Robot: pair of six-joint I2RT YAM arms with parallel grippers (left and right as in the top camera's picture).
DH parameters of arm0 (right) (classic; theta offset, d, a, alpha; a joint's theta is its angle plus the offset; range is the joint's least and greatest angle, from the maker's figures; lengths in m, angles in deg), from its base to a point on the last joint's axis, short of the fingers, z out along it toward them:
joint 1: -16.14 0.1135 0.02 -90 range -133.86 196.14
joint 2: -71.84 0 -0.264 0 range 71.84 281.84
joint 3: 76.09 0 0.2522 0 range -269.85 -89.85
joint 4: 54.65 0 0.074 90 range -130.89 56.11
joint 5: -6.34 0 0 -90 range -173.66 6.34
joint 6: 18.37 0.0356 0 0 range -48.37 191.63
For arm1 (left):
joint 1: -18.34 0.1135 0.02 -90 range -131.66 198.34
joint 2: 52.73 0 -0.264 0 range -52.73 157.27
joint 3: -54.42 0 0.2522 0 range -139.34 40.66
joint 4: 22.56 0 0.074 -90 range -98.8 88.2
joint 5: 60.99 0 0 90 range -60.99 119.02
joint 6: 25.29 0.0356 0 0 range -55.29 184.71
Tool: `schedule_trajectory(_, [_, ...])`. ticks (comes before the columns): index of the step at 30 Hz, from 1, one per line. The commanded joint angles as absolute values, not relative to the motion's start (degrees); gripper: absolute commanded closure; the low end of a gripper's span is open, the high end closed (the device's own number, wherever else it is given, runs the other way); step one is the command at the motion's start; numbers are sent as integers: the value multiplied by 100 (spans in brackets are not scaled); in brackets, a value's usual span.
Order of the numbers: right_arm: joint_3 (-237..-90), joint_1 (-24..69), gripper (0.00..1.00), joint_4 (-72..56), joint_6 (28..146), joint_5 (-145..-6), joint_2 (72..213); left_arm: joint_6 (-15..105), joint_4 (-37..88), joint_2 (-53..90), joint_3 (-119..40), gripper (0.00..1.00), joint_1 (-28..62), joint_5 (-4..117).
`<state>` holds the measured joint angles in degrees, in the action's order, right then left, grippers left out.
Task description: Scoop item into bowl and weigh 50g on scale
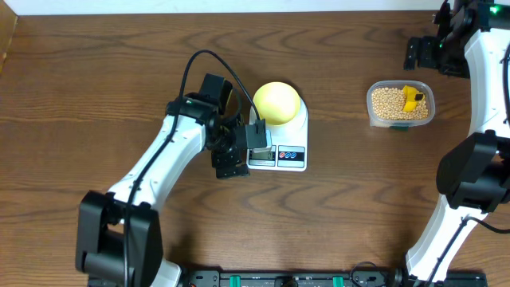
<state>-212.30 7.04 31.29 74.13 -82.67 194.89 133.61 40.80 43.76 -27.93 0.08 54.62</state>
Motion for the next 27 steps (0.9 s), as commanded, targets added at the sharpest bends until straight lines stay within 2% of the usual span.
schedule_trajectory(1, [-21311,682,1,3129,7411,-8332,19487,13433,4028,4741,-2704,2,43,5560])
schedule_trajectory(12, [-21311,682,1,3129,7411,-8332,19487,13435,3951,5189,-2704,2,99,5534])
schedule_trajectory(27, [-21311,682,1,3129,7411,-8332,19487,13433,3650,5213,-2704,2,644,5534])
